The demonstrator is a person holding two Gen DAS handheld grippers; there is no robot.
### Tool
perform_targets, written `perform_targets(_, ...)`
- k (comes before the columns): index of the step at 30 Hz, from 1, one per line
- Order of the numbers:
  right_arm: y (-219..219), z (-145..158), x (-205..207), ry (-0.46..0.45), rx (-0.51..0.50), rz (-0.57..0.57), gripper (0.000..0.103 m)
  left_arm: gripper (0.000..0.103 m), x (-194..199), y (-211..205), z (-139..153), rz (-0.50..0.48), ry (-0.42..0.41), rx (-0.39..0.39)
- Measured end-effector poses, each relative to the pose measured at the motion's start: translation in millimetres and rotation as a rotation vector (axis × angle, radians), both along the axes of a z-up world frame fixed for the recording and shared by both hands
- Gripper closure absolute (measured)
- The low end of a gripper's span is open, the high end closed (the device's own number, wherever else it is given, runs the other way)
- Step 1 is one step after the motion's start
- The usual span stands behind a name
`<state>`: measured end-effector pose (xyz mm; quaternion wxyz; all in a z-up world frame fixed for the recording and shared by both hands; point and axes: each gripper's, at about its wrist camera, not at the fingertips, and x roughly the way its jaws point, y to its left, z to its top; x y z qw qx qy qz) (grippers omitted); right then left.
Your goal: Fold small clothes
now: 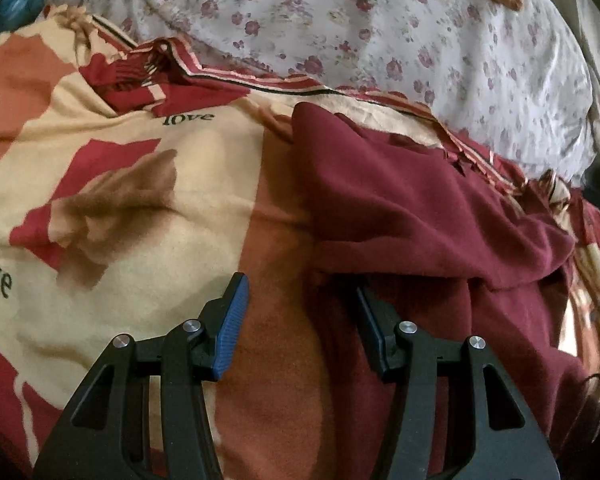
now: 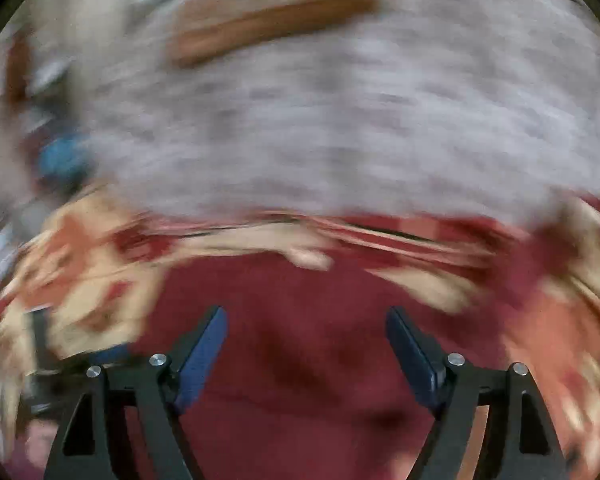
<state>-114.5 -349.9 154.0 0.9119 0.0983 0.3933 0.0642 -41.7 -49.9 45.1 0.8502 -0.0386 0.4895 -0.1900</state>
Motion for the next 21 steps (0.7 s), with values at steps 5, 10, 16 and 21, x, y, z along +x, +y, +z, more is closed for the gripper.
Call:
perform_targets(5, 104, -25, 87, 0.053, -0.086, 0.333, 0.023, 0.05, 4, 7, -2, -0.011, 0.009, -0.072)
perform_targets(10, 163, -71, 156, 0.133, -0.197, 0.457, 0.026, 0.05, 10, 11, -4, -0.033, 0.021, -0.126)
perform_targets(16, 173, -107, 177, 0.225, -0.137, 0.539, 0.088, 0.05, 18, 22, -3, -0.024, 0.062, -0.211)
perform_targets(21, 177, -94, 198, 0.176, 0.02, 0.507, 0.095, 0.05, 21, 42, 8, 0.041, 0.018, -0.217)
